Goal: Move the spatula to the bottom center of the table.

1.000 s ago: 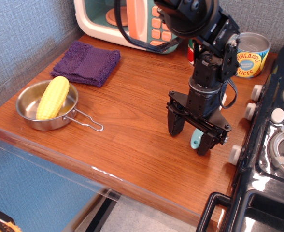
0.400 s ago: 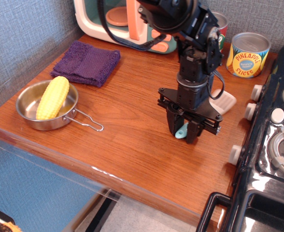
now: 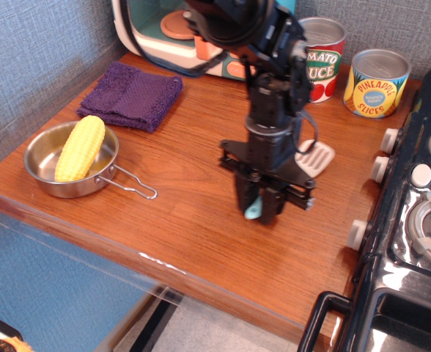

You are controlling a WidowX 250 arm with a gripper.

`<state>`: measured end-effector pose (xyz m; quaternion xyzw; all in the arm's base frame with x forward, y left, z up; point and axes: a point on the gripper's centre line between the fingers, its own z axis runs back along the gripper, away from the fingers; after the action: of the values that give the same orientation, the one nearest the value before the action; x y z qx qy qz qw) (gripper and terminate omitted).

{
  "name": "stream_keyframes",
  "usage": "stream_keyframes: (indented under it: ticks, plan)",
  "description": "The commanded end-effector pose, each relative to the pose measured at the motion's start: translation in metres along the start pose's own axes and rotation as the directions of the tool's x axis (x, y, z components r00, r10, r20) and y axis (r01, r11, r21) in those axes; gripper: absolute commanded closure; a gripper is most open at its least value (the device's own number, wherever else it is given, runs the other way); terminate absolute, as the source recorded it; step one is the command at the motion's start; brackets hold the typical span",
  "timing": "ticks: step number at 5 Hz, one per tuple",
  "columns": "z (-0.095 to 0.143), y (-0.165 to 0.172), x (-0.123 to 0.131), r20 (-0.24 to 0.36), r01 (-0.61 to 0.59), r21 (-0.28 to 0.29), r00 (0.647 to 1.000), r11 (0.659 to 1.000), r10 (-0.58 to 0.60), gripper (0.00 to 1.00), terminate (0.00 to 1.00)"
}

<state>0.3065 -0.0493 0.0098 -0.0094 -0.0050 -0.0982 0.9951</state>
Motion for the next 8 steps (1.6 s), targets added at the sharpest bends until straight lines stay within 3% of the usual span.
stream_keyframes:
  ticks: [1, 2, 3, 4, 6, 7, 8]
  plan:
    - [0.081, 0.013, -0.035, 0.22, -0.035, 0.002, 0.975, 0.999, 0.034, 1.0, 0.0]
    - [0.068, 0.033, -0.064, 0.182, -0.072, -0.006, 0.981, 0.997, 0.071, 1.0, 0.0]
    - [0.046, 0.044, -0.084, 0.106, -0.088, 0.006, 0.991, 0.996, 0.087, 1.0, 0.0]
    - [0.029, 0.038, -0.096, 0.041, -0.087, 0.022, 0.995, 0.996, 0.086, 1.0, 0.0]
    - [0.004, 0.02, -0.093, -0.024, -0.038, 0.026, 0.999, 0.999, 0.038, 1.0, 0.0]
    - [0.002, 0.018, -0.093, -0.038, -0.038, 0.04, 0.998, 0.999, 0.039, 0.0, 0.0]
    - [0.005, 0.017, -0.093, -0.023, -0.037, 0.034, 0.999, 0.999, 0.038, 0.0, 0.0]
